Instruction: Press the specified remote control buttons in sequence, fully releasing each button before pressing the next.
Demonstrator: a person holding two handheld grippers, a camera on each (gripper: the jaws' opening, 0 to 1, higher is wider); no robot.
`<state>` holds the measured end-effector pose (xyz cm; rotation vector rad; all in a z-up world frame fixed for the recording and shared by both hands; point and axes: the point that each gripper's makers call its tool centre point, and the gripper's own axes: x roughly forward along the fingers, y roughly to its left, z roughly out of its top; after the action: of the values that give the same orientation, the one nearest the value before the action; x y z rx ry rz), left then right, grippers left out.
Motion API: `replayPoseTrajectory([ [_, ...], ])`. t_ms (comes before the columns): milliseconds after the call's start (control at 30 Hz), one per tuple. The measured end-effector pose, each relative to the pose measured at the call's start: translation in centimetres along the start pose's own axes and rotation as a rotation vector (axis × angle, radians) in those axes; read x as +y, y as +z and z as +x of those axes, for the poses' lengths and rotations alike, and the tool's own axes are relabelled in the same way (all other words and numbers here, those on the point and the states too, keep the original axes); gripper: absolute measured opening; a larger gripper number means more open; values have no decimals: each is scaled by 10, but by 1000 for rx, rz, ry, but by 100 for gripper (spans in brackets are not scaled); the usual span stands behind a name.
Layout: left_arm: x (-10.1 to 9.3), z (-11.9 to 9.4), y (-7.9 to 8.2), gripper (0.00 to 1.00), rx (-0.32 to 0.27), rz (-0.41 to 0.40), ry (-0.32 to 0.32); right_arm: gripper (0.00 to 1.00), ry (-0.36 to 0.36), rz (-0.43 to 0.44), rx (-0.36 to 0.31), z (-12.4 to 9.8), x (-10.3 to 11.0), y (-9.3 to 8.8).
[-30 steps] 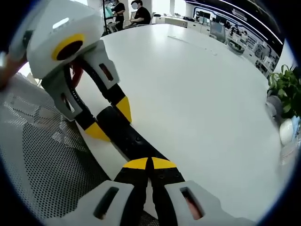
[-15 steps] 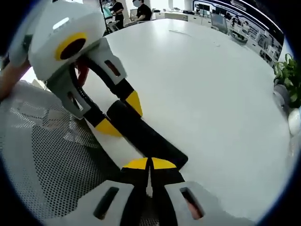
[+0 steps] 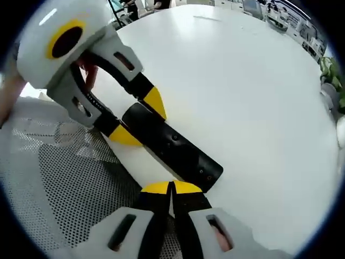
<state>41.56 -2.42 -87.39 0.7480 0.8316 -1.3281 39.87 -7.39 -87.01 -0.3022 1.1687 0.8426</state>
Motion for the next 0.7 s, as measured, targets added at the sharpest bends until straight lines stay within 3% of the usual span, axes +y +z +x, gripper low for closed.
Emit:
replayPoseTrajectory([
  [400,-2,1,1,24,-9,26,-14,0,-106,-17,-82,-10,-19,16],
  [700,-5,2,2,24,-7,45,-28,0,-100,-19,-44,-6,-18,9],
])
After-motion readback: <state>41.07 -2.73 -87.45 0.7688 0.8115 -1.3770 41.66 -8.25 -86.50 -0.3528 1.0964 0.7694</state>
